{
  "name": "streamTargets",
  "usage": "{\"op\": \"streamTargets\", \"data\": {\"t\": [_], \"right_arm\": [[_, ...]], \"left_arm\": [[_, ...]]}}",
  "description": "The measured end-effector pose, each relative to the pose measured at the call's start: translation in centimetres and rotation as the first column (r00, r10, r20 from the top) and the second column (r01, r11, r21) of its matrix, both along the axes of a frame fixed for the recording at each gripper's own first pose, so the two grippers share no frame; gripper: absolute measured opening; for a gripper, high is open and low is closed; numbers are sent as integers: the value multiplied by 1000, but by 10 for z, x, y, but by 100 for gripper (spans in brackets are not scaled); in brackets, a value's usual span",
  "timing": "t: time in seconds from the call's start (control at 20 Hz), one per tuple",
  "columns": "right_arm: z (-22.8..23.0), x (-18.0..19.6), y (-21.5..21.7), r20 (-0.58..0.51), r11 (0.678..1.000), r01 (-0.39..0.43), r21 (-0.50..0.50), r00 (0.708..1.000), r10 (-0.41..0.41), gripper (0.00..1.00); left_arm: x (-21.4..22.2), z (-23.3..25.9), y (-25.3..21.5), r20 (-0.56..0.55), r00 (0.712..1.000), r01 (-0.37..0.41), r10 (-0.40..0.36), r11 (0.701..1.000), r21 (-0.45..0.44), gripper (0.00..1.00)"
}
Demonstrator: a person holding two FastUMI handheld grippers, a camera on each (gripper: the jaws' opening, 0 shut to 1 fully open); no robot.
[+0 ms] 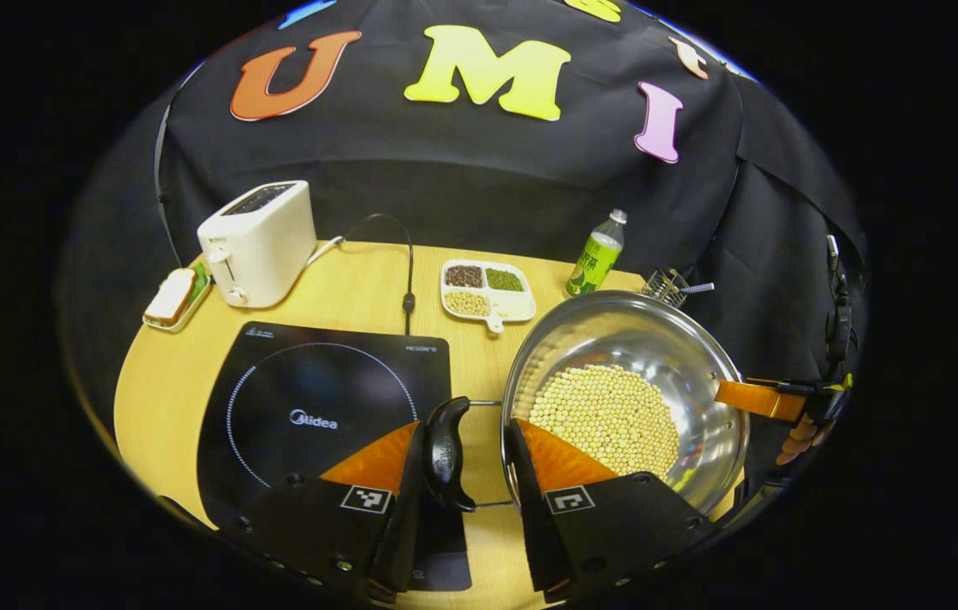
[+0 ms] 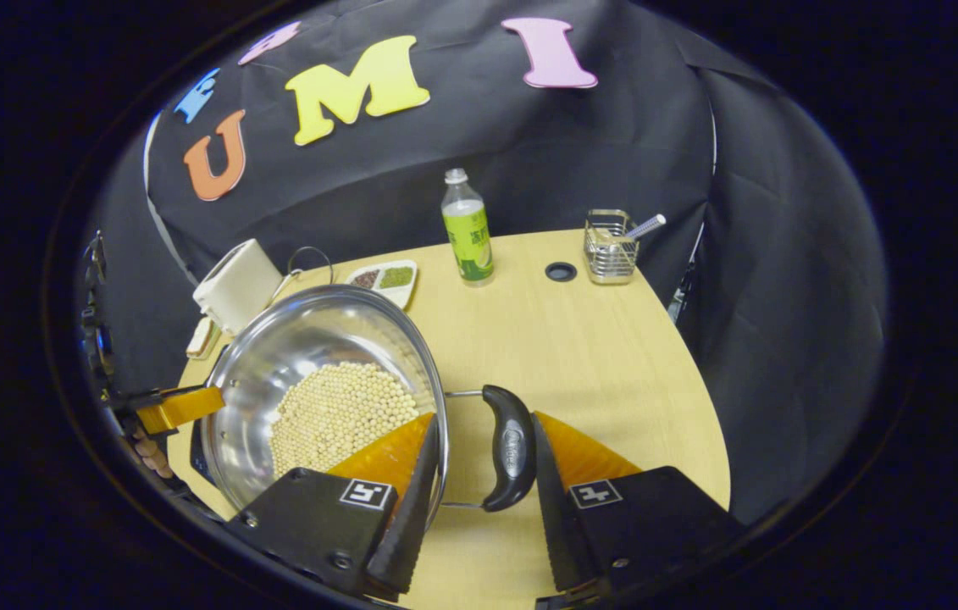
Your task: First push the handle of the pot to place it horizontally, then grasp the pot with both hands and set it on the induction cooktop.
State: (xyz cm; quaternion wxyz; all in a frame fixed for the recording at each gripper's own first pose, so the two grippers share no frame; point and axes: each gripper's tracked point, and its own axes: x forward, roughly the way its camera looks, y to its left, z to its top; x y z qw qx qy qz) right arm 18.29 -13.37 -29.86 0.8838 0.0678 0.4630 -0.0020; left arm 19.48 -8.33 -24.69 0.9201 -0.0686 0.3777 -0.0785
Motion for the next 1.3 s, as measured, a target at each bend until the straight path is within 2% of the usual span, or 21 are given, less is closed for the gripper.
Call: {"op": "streamTargets", "data": {"t": [0.3, 0.7, 1.05, 1.3], "right_arm": [[32, 12, 62, 35, 998, -59, 13, 998, 58, 61], [45, 33, 158, 38, 989, -141, 35, 989, 140, 61], [28, 50, 224, 9, 983, -183, 5, 983, 183, 61], [-7, 61, 256, -33, 981, -196, 16, 980, 196, 62]], "left_arm": [[-10, 36, 57, 68, 995, -66, 66, 998, 1, 51], [-16, 63, 148, 120, 981, -159, 153, 986, 45, 51], [-5, 51, 210, 124, 968, -227, 220, 973, 45, 51], [6, 26, 241, 123, 963, -248, 238, 966, 75, 51]]}}
